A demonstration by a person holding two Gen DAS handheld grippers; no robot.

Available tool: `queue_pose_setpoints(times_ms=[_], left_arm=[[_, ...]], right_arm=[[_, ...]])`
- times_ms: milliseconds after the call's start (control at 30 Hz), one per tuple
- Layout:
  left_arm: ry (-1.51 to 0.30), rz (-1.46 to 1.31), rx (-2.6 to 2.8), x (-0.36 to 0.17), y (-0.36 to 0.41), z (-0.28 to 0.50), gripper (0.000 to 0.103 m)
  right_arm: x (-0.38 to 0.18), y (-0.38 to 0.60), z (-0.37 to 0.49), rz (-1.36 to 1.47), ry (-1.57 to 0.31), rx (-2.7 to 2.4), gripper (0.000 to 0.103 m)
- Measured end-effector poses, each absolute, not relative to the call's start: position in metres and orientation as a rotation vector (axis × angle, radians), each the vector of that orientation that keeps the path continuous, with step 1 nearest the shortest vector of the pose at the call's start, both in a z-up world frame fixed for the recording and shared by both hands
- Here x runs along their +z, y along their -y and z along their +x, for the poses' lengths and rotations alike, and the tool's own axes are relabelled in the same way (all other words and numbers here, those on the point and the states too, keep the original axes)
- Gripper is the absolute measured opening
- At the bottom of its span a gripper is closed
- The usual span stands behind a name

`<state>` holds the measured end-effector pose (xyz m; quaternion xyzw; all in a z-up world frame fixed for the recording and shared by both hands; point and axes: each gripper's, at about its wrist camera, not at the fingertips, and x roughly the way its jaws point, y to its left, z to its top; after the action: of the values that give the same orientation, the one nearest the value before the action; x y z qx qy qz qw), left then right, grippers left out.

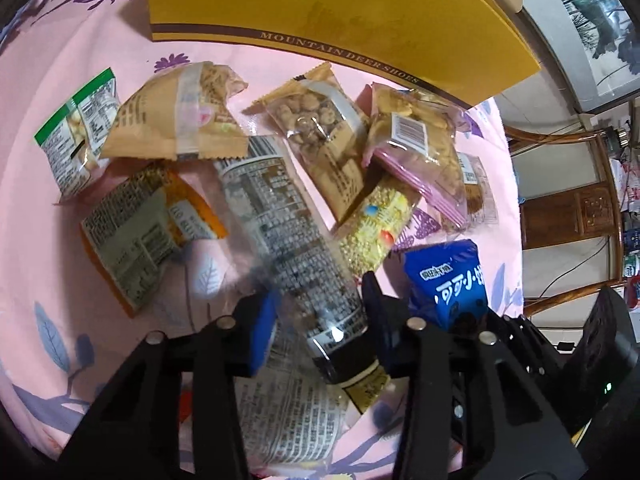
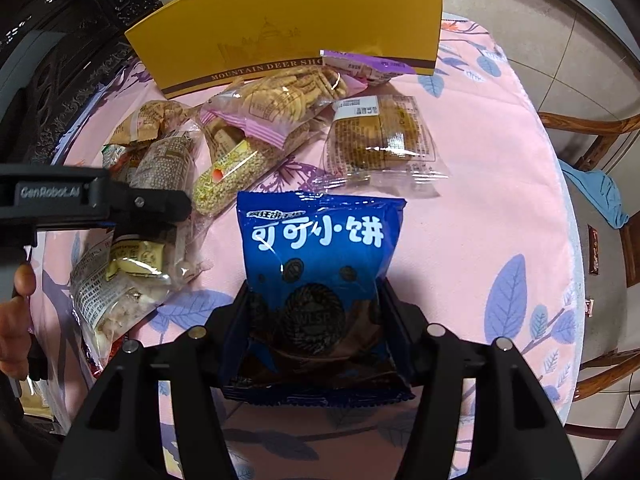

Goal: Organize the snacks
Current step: 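Grasp the long clear bean bag with the left tool while the right tool holds the blue bag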

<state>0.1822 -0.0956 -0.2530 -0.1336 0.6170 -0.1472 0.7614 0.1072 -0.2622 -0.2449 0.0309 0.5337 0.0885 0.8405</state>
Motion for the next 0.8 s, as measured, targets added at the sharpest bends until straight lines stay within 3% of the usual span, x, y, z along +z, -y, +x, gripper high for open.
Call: queue_pose_setpoints(times_ms=[567, 667, 800], left_arm=[[-1.29, -0.363, -0.367, -0.231, 0.045, 0.149, 0.034], [-1.312, -0.395, -0.377, -0.238, 0.045, 0.158, 0.035], [-1.374, -0.409, -0.374, -0.251, 0.059, 0.179, 0.052]], right_arm=[[-0.236, 0.269, 0.09, 0.112, -1.144, 0.203, 0.056], [-0.24, 0.269, 0.091, 0.129, -1.167, 0.199, 0.056], [-0.241, 0.27, 0.093, 0.151, -1.18, 0.196, 0.056]])
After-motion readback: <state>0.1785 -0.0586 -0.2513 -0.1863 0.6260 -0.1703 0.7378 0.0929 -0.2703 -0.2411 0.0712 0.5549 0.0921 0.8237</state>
